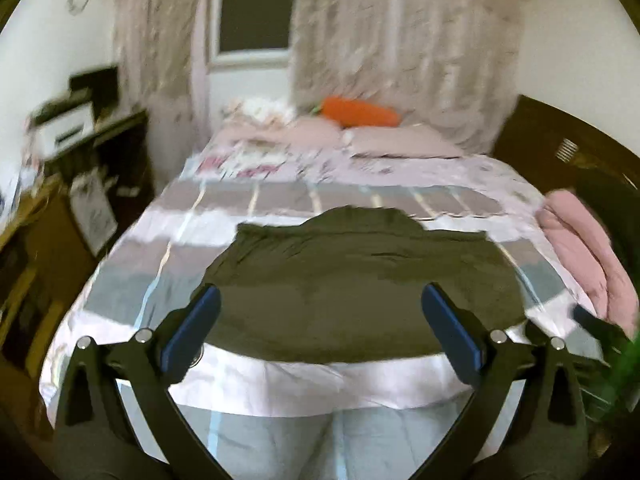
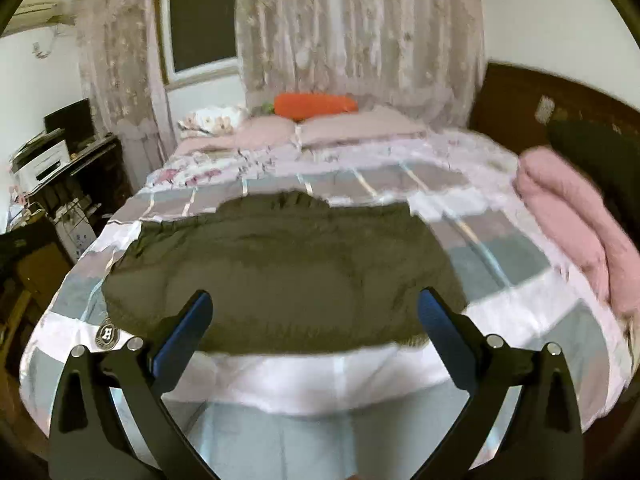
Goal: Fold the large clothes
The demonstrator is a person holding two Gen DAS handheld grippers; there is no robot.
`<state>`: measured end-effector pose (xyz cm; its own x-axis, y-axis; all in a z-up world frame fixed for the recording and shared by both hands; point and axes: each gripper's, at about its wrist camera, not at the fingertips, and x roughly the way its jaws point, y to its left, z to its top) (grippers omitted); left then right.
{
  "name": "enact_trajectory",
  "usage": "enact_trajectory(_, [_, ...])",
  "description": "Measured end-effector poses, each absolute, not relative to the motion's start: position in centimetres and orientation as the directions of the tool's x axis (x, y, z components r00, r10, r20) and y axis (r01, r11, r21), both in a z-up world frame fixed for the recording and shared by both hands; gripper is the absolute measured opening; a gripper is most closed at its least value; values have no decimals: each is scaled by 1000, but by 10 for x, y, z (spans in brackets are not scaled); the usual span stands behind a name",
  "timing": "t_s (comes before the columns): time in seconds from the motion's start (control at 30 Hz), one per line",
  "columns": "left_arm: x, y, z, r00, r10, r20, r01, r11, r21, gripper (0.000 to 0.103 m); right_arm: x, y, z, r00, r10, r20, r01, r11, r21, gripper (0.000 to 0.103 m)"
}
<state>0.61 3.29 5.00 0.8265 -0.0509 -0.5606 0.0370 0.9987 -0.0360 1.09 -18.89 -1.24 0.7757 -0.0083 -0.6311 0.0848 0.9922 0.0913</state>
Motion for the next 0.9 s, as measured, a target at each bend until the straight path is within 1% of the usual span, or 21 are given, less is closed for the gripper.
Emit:
enact_trajectory(0.07, [-8,16,48,828,-54,-558,58,998,-11,101,11,-184,-20,730,-121,-672,174,985,12,102])
enact_trajectory(0.1, [-14,8,45,826,-59,-561,69,998,-3,101,10,-180,-24,710,-186,-679,210,977,-49,102])
enact_trajectory(0.13, [-18,-1,40,823,-58,-566,78,997,12,101,8,-174,-27,712,-209,-670,213,974,-77,102])
enact_trajectory(0.2, [-20,-13,33,816,-44,-576,84,996,43,101,5,-168,-30,721,-206,-661,193,977,-94,102])
enact_trajectory(0.27, [-19,-20,26,813,-37,-580,96,993,72,101,2,-166,-31,727,-182,-662,172,982,-81,102])
enact_trajectory(0.37, [-13,-21,20,803,-12,-596,93,990,105,101,-2,-166,-30,742,-190,-643,177,980,-85,102])
enact_trajectory(0.43, [-12,-15,17,798,-11,-603,86,992,95,101,-3,-167,-29,753,-193,-629,180,980,-85,102])
enact_trajectory(0.63, [-12,7,14,784,-23,-621,31,1000,3,101,-6,-163,-27,771,-188,-608,164,982,-96,102])
enact_trajectory(0.9, [-11,9,11,778,-21,-628,17,1000,-12,101,-9,-153,-29,779,-169,-604,126,986,-114,102])
